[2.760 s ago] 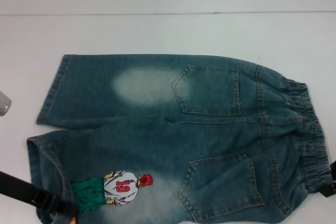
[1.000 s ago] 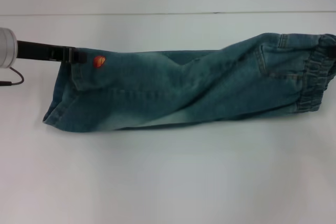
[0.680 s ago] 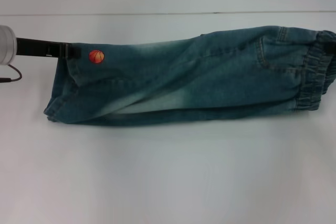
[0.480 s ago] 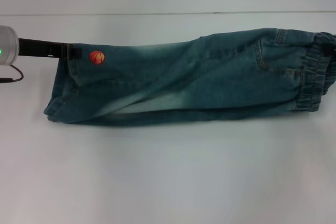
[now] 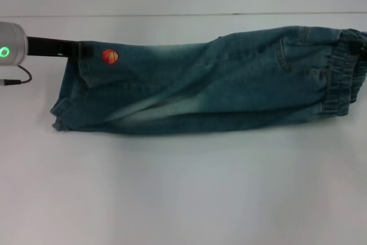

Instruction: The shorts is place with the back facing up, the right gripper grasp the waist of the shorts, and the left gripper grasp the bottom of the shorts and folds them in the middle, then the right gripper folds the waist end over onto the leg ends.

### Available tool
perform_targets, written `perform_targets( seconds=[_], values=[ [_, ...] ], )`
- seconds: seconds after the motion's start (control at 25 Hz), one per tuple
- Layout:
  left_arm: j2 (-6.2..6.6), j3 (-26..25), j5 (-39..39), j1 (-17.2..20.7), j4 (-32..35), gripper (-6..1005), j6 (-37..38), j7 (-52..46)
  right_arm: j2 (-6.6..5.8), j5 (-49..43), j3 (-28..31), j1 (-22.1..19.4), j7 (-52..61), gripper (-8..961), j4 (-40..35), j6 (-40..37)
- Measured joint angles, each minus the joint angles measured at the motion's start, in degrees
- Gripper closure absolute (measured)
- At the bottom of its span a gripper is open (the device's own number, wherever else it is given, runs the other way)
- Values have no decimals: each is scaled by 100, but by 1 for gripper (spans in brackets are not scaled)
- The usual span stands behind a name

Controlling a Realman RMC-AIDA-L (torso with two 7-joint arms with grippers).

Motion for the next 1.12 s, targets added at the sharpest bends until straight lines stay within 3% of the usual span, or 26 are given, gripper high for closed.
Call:
perform_targets(
  seconds=[0.28, 0.36, 0.52, 0.76, 0.8, 0.84, 1.12],
  values=[
    [-62, 385, 60, 48, -12, 994, -431, -264, 40, -71, -425, 106, 57, 787, 170, 649],
    [-53, 400, 62, 49, -43, 936, -413, -291, 43, -159, -632, 128, 145, 783, 166, 665],
    [-28, 432, 64, 74, -47, 821, -218, -329, 43, -221, -826, 136, 230, 622, 133, 688],
    [-29, 406, -1, 228, 67, 602, -141, -277, 47, -215, -828, 58, 196, 368, -72, 573],
    [-34, 406, -32, 244, 71, 494, -137, -248, 51, -205, -818, 36, 187, 325, -145, 471],
    [-45, 410, -68, 263, 76, 385, -129, -211, 50, -202, -804, 15, 191, 301, -207, 376],
    [-132, 428, -129, 287, 150, 140, -3, -107, -32, -407, -843, -55, 426, 136, -311, 97]
  ],
)
